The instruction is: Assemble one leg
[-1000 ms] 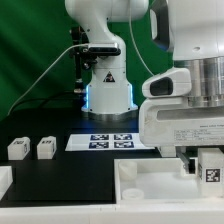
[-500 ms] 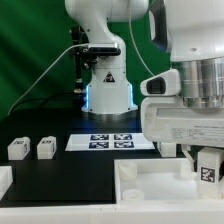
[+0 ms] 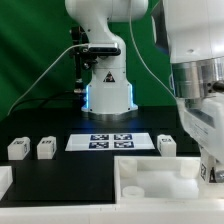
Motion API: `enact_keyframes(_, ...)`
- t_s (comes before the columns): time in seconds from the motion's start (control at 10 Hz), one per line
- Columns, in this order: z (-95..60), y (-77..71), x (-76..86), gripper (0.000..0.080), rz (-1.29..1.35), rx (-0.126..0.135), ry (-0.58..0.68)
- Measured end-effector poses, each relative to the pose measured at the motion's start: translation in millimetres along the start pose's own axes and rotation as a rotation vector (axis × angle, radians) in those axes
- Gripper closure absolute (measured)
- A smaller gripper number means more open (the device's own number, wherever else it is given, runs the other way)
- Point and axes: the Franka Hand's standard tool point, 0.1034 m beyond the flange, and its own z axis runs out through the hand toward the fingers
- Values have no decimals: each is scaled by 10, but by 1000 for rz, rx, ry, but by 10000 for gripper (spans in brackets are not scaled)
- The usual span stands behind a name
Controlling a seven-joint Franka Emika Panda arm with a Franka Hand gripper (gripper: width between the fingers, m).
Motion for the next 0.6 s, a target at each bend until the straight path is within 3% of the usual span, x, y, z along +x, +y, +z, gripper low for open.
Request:
enact_keyframes(0.2,-1,-5,20,511,202,2,-8)
enact_keyframes(0.4,5,-1,26,511,154,2,-5)
enact_keyframes(0.5,5,-1,25,326,96,2,-5)
enact_keyframes(0.6,13,10,19,205,-9,1,-6)
